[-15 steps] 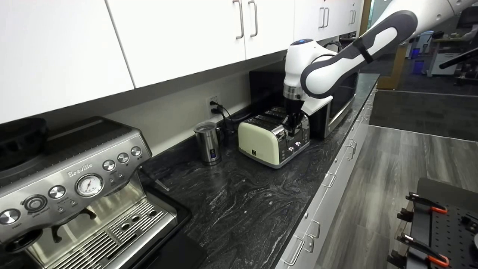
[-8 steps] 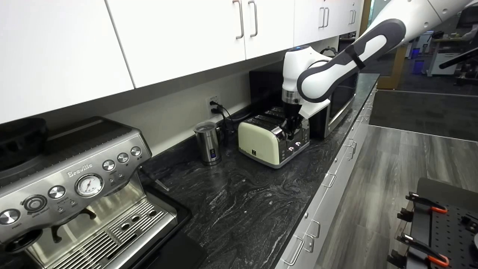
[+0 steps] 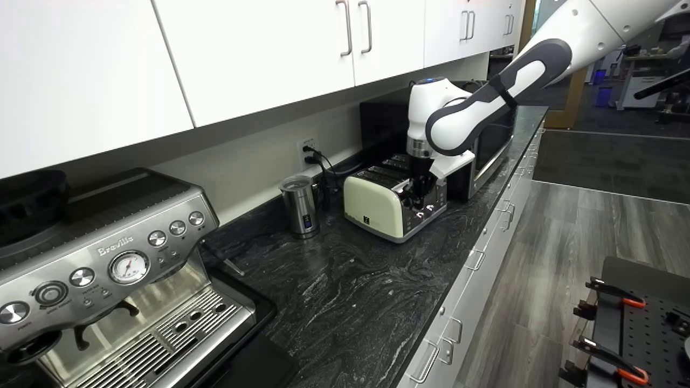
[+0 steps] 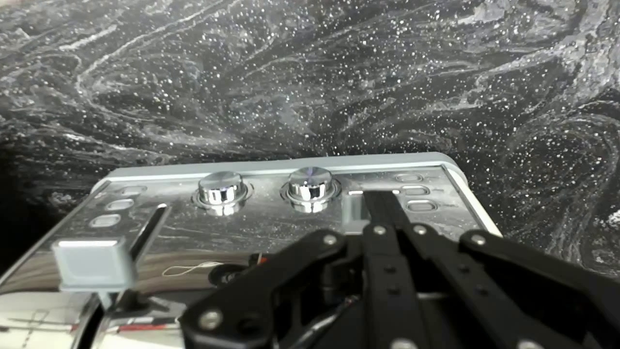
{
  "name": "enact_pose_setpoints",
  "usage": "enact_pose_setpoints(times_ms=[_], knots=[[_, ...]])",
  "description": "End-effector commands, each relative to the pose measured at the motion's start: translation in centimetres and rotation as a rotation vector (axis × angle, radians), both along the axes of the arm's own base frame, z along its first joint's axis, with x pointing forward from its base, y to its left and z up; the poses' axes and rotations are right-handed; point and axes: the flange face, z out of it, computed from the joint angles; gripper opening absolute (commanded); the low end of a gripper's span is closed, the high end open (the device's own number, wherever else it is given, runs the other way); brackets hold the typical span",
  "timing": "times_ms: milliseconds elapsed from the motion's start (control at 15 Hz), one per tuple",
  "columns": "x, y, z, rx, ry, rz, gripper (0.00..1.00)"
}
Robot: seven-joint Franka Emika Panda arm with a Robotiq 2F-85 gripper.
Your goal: Push the left lever on the toaster downwards
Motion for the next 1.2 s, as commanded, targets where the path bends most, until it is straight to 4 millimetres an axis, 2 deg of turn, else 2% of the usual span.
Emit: enact_pose_setpoints(times_ms=[0,400,533,667,800,1133], knots=[[0.7,-0.6,-2.4,0.018,-0.055,0.019,0.00],[0.4,-1.0,-5.3,0.016,-0.072,0.023,0.00],[0.4,-0.7,-4.6,0.009,-0.091,0.018,0.00],[-0.3,0.0,-1.5,-0.012,-0.154,0.034,0.00],[-1.9,0.3,1.9,-0.020,-0.223,0.035,0.00],[-7.8,-1.2,8.7,-0.029,-0.291,0.015,0.00]])
